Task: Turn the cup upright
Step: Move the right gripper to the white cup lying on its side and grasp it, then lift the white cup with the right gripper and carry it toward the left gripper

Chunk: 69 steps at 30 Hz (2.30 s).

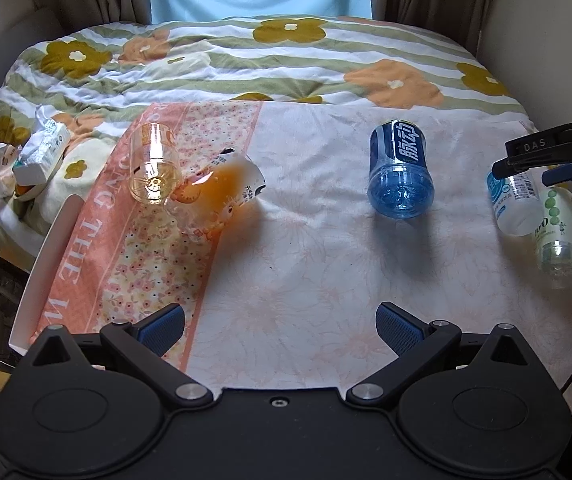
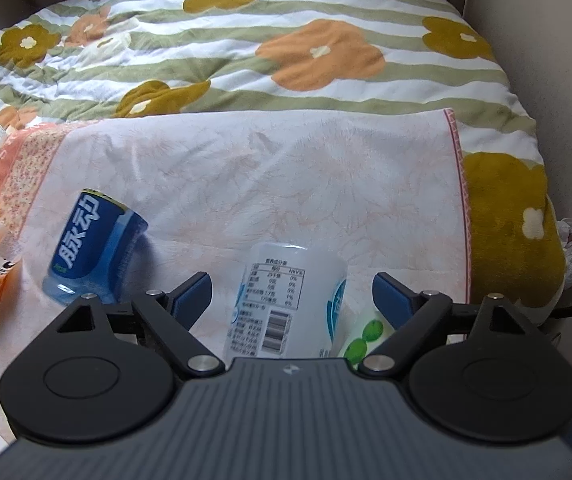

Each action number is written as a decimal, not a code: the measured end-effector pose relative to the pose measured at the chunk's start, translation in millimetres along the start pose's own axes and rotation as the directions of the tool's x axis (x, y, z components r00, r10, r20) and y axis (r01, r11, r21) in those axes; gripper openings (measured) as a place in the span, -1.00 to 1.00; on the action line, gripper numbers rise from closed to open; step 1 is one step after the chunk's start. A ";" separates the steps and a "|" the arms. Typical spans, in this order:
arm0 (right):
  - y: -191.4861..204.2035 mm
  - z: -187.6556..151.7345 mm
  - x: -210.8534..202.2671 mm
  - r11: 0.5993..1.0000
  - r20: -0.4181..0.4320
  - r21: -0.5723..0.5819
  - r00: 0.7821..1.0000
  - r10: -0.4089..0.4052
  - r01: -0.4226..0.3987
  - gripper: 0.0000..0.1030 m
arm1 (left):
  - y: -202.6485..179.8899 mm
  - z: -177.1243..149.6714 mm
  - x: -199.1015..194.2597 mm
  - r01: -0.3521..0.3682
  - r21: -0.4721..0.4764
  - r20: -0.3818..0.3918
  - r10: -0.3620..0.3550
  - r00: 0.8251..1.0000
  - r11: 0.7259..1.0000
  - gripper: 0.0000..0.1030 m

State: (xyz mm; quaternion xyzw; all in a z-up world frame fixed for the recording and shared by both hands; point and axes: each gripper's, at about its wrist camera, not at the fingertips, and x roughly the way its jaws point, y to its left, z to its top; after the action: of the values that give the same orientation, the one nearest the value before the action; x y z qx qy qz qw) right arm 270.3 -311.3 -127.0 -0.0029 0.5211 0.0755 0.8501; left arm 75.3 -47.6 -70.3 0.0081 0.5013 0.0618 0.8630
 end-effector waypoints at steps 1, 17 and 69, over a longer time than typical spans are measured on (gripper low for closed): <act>0.9 2.0 3.3 1.000 -0.005 -0.002 1.000 0.000 0.000 0.91 | -1.3 0.4 1.1 -0.002 0.000 -0.002 0.002 1.000 1.000 1.00; 6.0 2.3 28.4 1.000 -0.065 0.000 0.998 0.001 -0.001 0.57 | -2.3 3.5 7.4 -0.004 -0.014 -0.014 0.003 1.000 1.000 1.00; 214.8 -92.6 -16.3 0.990 -0.112 0.056 0.984 0.138 -0.132 0.46 | 124.1 -36.1 -15.1 0.078 0.031 0.001 -0.078 0.997 0.996 1.00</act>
State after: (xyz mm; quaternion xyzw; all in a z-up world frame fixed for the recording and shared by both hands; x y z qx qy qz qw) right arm 152.8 -108.7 -139.0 0.0487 0.5702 0.1199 0.8112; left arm 24.5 72.1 -65.8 0.0020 0.5013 0.0204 0.8650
